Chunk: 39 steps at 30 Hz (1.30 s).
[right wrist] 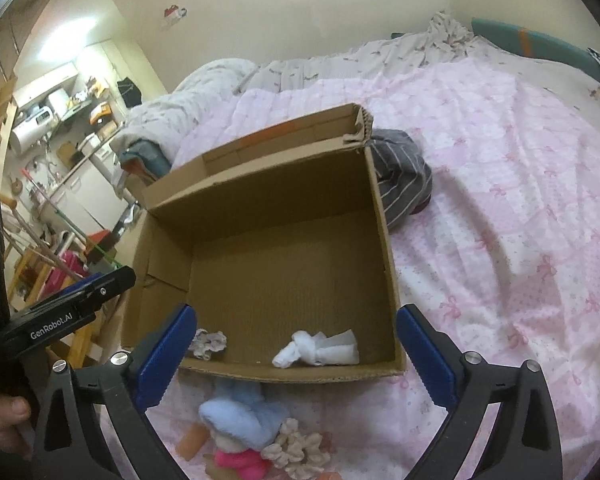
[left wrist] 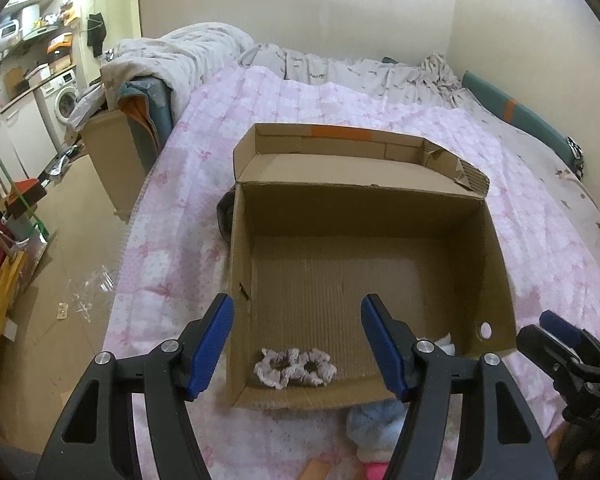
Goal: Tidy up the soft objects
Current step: 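Raise both open tools out of the box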
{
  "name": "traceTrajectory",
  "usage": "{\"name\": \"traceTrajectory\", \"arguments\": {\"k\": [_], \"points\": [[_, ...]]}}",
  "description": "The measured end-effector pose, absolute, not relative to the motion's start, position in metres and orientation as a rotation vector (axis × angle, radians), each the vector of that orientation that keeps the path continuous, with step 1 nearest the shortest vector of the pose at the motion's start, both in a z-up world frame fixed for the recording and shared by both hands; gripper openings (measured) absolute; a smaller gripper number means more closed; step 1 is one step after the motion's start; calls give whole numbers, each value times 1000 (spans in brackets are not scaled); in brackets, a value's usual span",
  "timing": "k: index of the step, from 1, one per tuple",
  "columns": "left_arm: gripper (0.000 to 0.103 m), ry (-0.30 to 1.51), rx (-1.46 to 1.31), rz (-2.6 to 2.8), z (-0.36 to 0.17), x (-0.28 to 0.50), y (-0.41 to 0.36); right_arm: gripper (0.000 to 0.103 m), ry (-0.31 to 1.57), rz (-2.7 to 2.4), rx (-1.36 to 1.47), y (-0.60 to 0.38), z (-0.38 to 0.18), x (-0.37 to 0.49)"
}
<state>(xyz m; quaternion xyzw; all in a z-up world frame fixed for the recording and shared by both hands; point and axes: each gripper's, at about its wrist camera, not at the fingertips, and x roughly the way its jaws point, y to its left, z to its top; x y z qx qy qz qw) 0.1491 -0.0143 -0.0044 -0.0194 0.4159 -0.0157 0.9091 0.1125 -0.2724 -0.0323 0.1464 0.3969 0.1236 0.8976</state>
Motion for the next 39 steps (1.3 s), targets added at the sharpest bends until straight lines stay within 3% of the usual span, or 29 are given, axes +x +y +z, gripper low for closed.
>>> {"name": "traceTrajectory", "arguments": {"k": [23, 39], "points": [[67, 861, -63, -9, 2, 80, 4, 103, 763, 250, 173, -262, -14, 40], [67, 915, -64, 14, -13, 80, 8, 103, 797, 236, 176, -261, -20, 36]]}}
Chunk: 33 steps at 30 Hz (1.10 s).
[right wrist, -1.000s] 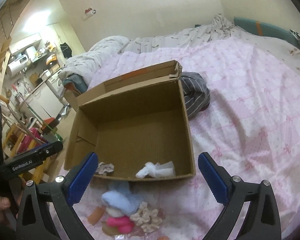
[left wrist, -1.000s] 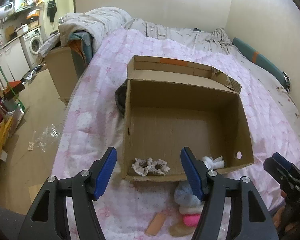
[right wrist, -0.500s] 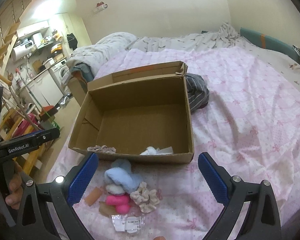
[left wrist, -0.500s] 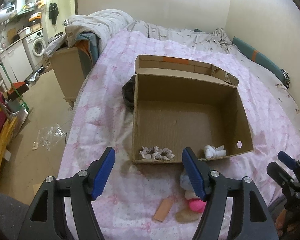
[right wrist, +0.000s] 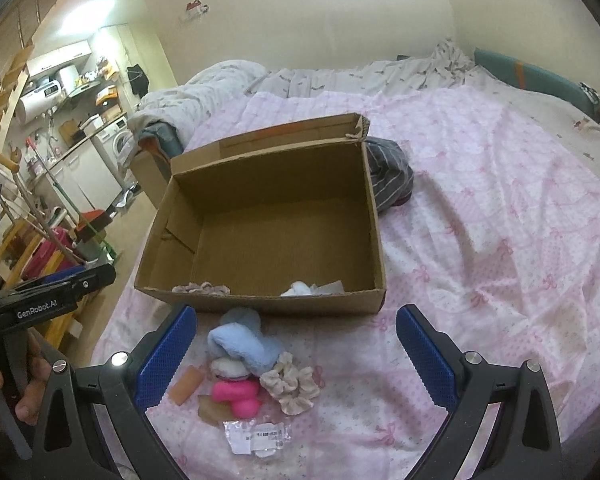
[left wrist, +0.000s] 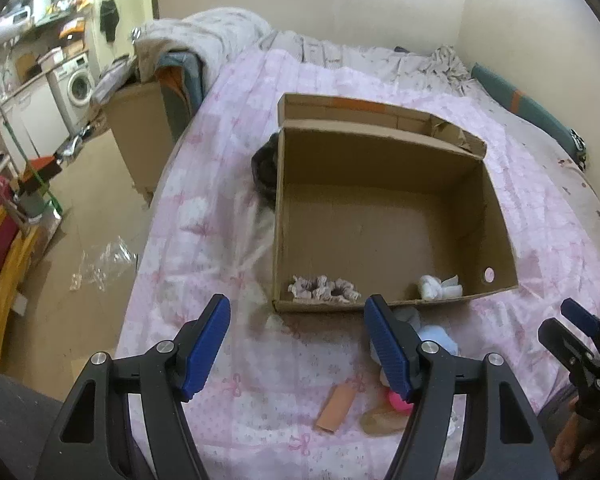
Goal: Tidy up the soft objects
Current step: 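Raise both open tools out of the box, then lower the left tool onto the tan cylinder and close it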
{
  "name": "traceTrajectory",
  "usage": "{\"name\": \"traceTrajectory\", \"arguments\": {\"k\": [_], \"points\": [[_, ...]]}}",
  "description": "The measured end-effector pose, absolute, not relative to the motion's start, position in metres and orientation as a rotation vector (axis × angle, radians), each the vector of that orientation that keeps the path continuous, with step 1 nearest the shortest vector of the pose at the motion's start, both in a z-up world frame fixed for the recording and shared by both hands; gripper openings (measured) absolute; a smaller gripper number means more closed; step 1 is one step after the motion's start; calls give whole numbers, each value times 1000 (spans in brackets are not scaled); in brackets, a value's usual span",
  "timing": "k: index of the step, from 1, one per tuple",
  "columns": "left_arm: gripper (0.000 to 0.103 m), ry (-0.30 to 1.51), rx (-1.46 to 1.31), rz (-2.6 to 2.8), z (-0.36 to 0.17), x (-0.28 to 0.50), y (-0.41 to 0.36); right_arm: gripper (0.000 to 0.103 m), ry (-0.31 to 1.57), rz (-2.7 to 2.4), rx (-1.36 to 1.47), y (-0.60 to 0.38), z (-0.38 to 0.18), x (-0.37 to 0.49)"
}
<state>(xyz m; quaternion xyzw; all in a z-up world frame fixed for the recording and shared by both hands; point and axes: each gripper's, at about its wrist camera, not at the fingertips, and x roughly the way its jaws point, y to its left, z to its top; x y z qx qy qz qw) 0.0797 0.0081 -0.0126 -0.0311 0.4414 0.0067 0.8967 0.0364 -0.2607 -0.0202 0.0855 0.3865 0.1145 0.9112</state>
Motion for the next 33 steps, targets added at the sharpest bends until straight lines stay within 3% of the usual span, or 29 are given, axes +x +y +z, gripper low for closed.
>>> {"name": "traceTrajectory", "arguments": {"k": [7, 12, 13, 14, 15, 27, 28, 29, 30, 33], "points": [[67, 1006, -122, 71, -31, 90, 28, 103, 890, 170, 191, -261, -37, 44], [66, 1232, -228, 46, -76, 101, 38, 103, 990, 94, 220, -272, -57, 54], [56, 1283, -231, 19, -86, 101, 34, 103, 997, 89, 224, -273, -59, 56], [39, 1328, -222, -8, -95, 101, 28, 103, 1002, 85, 226, -274, -61, 57], [35, 1370, -195, -37, -105, 101, 20, 103, 1006, 82, 228, -274, -62, 57], [35, 1547, -11, -146, -154, 99, -28, 103, 1038, 87, 231, -273, -67, 59], [31, 1543, 1, -147, -154, 97, -29, 103, 1038, 88, 231, -273, -67, 59], [14, 1534, 1, -141, -152, 97, -27, 103, 1040, 88, 233, -273, -68, 59], [9, 1534, -10, -142, -153, 96, -27, 103, 1040, 89, 233, -273, -68, 59], [5, 1516, -73, -141, -147, 97, -19, 103, 1044, 91, 229, -272, -69, 58]]}}
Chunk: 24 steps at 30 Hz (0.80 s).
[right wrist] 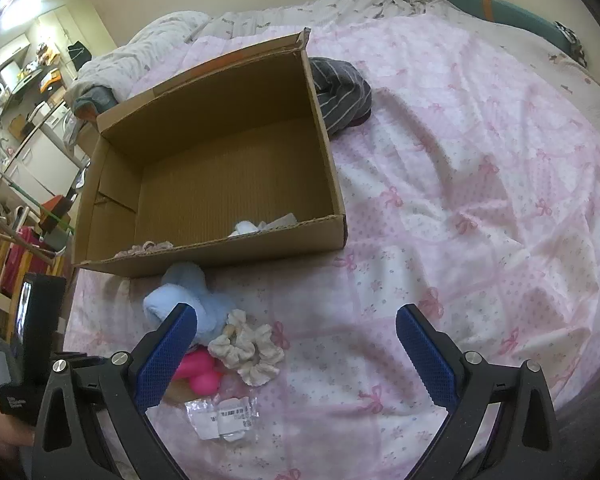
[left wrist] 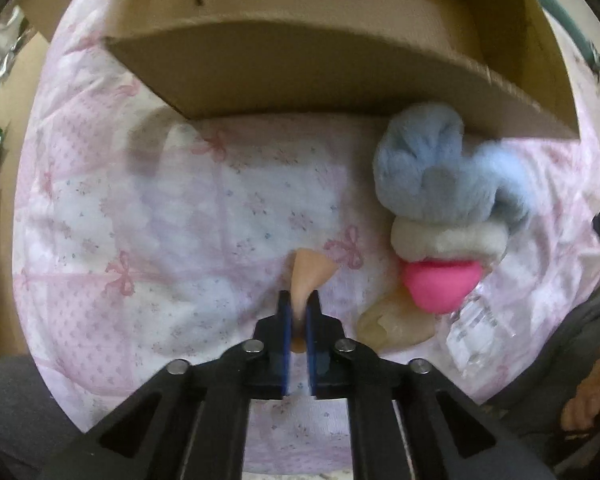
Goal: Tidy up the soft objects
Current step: 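Lower the left tool onto the tan cylinder and close it, then grasp the clear labelled plastic bag with the right tool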
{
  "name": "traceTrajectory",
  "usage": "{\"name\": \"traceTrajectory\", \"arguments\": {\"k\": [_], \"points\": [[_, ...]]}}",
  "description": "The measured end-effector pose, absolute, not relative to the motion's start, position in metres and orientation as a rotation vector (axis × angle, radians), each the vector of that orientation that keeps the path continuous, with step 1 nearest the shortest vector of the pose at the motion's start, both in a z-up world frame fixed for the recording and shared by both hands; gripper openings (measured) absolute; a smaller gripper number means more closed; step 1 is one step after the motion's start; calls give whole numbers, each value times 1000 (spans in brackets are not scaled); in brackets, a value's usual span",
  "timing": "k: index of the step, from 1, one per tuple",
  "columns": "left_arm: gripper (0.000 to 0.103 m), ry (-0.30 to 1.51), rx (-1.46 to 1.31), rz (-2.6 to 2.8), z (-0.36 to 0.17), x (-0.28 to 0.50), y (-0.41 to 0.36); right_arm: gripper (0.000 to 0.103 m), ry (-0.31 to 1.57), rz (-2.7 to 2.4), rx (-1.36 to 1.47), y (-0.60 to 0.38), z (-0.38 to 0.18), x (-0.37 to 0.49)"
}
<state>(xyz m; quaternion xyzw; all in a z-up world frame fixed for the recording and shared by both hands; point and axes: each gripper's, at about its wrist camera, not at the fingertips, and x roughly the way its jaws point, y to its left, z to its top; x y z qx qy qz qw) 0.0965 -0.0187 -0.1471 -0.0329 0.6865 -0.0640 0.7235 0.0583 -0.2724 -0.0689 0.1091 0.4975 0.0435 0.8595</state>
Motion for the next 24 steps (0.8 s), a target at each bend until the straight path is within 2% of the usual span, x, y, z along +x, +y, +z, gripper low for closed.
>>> {"name": "traceTrajectory", "arguments": {"k": [6, 10, 14, 21, 22, 23, 24], "points": [[5, 1420, -176, -137, -116, 88, 2, 103, 1087, 170, 267, -269, -72, 56], [5, 1364, -210, -112, -98, 85, 13, 103, 1209, 301, 290, -253, -88, 55], [5, 1339, -220, -100, -85, 82, 22, 103, 1333, 351, 124, -219, -111, 48], [5, 1316, -204, -92, -83, 91, 20, 103, 1400, 431, -130, -168, -134, 32], [5, 1315, -202, -94, -84, 92, 18, 102, 1408, 434, -140, -165, -137, 32], [5, 1316, -203, -96, -83, 92, 18, 94, 1419, 437, -143, -164, -140, 32], [5, 1316, -200, -94, -84, 92, 16, 91, 1431, 437, -141, -163, -142, 32]]}}
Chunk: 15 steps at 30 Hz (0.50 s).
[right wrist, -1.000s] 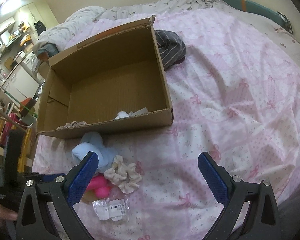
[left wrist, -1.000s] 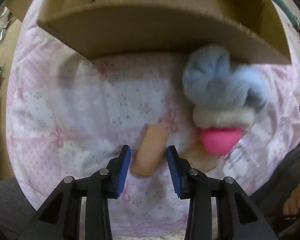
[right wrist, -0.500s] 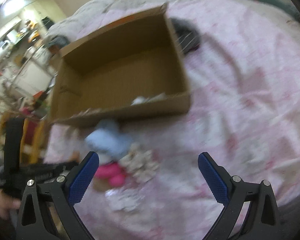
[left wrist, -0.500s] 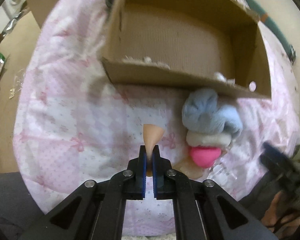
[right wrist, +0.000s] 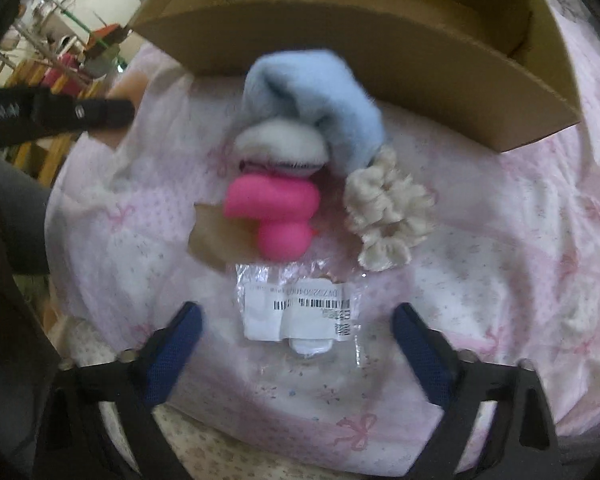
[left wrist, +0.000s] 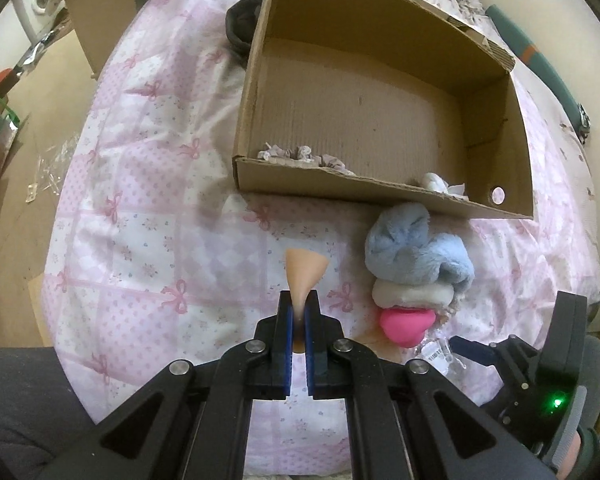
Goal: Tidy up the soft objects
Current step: 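Grasp the clear labelled plastic bag with the right tool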
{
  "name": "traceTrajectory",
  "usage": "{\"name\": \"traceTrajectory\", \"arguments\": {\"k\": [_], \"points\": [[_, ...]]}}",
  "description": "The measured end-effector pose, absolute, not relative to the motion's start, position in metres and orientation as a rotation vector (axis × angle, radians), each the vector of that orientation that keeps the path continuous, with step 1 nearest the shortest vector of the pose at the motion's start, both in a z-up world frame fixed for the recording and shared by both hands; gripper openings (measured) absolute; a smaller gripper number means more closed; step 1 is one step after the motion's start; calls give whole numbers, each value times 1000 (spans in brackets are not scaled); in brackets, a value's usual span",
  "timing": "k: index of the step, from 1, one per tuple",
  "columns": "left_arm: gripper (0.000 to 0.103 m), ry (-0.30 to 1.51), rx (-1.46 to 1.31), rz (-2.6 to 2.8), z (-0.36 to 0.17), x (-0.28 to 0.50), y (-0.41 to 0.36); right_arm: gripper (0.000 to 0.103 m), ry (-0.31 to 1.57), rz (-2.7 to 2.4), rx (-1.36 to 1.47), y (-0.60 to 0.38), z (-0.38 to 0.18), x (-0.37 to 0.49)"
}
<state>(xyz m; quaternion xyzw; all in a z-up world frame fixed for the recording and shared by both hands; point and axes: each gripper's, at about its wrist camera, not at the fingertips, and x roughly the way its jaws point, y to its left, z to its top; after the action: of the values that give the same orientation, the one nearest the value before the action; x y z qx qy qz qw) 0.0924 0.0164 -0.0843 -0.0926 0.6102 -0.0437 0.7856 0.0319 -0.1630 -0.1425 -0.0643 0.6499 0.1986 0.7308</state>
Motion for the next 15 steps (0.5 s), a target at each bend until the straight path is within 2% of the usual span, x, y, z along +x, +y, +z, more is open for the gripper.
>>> {"name": "traceTrajectory", "arguments": {"k": [3, 4, 5, 8, 11, 15], "points": [[5, 1316, -192, -87, -85, 93, 16, 81, 1425, 436, -138, -161, -144, 32], [5, 1315, -194, -84, -85, 93, 17, 73, 1423, 445, -129, -161, -144, 32], [5, 1316, -196, -83, -85, 93, 17, 60, 1426, 463, -110, -161, -143, 32], [5, 1314, -198, -77, -86, 94, 15, 38, 1426, 469, -91, -162, -141, 34], [5, 1309, -195, -74, -86, 93, 16, 27, 1412, 472, -50, -175, -134, 43], [5, 1304, -202, -63, -84, 92, 21, 26, 1379, 469, -14, -182, -125, 42]]}}
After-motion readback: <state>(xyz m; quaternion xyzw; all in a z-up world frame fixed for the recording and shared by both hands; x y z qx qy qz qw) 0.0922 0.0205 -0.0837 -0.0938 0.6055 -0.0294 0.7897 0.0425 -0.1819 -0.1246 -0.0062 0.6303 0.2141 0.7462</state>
